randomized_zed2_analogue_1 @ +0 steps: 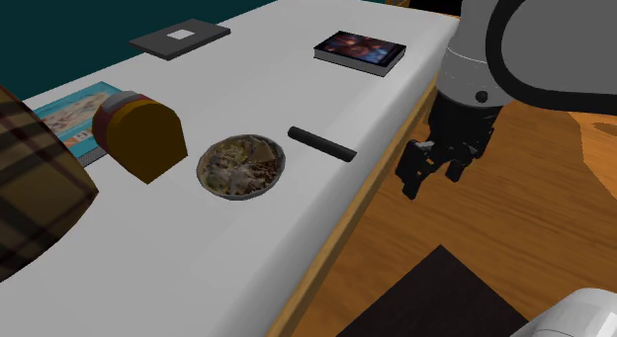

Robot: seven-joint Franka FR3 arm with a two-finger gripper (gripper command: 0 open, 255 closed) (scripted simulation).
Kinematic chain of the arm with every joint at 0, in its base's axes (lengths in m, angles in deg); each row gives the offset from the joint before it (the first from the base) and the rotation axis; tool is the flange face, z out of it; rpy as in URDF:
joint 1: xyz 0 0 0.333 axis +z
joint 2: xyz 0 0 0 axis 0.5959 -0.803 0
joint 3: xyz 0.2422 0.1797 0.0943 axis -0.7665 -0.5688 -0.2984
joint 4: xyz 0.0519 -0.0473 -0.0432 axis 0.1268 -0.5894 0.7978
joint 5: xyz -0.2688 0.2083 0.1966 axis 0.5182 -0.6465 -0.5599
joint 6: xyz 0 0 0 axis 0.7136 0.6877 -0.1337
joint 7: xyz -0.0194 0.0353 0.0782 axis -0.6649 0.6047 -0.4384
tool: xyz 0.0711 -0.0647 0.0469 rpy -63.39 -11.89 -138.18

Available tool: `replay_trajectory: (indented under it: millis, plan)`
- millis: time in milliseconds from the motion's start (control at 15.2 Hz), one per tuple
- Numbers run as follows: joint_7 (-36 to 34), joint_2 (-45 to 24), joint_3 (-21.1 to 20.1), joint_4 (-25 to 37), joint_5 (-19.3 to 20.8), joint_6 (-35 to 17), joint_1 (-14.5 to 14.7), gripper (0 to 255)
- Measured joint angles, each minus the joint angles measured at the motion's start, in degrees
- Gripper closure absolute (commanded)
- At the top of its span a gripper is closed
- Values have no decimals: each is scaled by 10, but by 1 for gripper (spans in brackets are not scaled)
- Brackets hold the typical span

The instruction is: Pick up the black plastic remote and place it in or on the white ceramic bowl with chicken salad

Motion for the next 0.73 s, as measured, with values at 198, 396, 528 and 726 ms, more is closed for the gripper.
replay_trajectory:
  millis: [198,396,528,726]
  plan:
    - [11,-25,1,5,4,-22,5,0]
    - [42,-80,10,22,17,-66,13,0]
    - [61,-121,12,39,23,-94,19,0]
    - [89,-183,17,74,31,-128,28,0]
